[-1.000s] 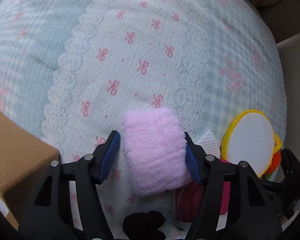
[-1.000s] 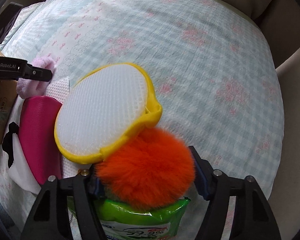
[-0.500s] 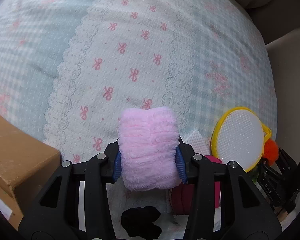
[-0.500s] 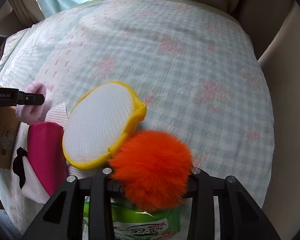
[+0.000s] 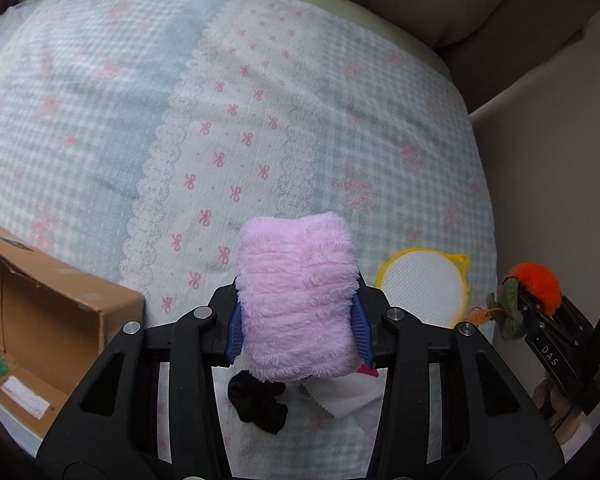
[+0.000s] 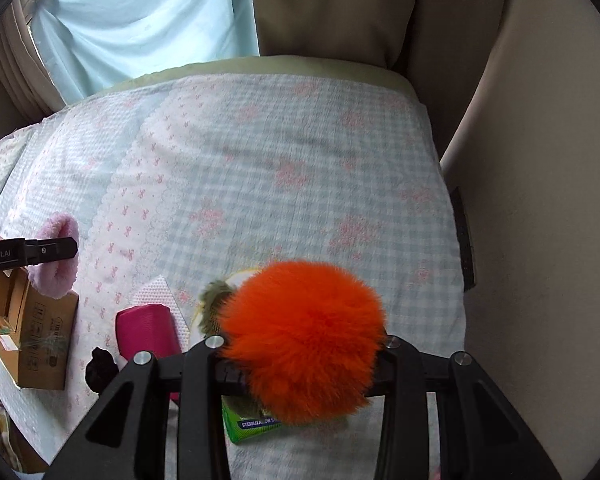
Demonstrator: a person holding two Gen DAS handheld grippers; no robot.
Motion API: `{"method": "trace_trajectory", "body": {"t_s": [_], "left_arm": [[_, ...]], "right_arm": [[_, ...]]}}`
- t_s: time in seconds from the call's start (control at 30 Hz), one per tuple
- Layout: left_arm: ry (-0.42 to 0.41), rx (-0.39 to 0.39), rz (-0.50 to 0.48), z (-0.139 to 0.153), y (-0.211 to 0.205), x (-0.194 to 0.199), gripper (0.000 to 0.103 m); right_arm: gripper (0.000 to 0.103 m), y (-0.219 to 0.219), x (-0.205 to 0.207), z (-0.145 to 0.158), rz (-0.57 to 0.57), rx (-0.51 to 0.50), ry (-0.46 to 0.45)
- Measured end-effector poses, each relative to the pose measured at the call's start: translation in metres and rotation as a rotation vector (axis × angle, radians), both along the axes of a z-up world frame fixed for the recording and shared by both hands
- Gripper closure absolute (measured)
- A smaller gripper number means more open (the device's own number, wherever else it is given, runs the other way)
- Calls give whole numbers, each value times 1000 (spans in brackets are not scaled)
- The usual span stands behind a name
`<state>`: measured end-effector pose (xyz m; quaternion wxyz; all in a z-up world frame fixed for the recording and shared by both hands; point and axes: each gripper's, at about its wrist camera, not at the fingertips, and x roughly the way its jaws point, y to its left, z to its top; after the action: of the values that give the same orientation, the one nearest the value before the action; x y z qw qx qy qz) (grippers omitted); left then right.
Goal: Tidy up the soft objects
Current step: 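Carry both items over the cardboard box and open both grippers to drop them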
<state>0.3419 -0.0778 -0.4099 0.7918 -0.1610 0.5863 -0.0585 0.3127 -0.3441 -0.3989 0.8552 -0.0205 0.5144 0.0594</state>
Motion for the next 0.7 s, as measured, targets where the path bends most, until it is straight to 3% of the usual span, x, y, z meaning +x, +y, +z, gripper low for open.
{"method": "trace_trajectory", "body": {"t_s": [0.4,0.57,0.7], "left_arm": [[-162,0,-25,129,37,-65,63],[-204,14,-7,168,82,-90,63],[-222,32,13,183,125,-105,63]], "right_arm": [[69,43,-65,131,-54,16,-103],[69,89,-85,170,-51,8,-125],[68,144,-98,188,-11,-16,-141]]}}
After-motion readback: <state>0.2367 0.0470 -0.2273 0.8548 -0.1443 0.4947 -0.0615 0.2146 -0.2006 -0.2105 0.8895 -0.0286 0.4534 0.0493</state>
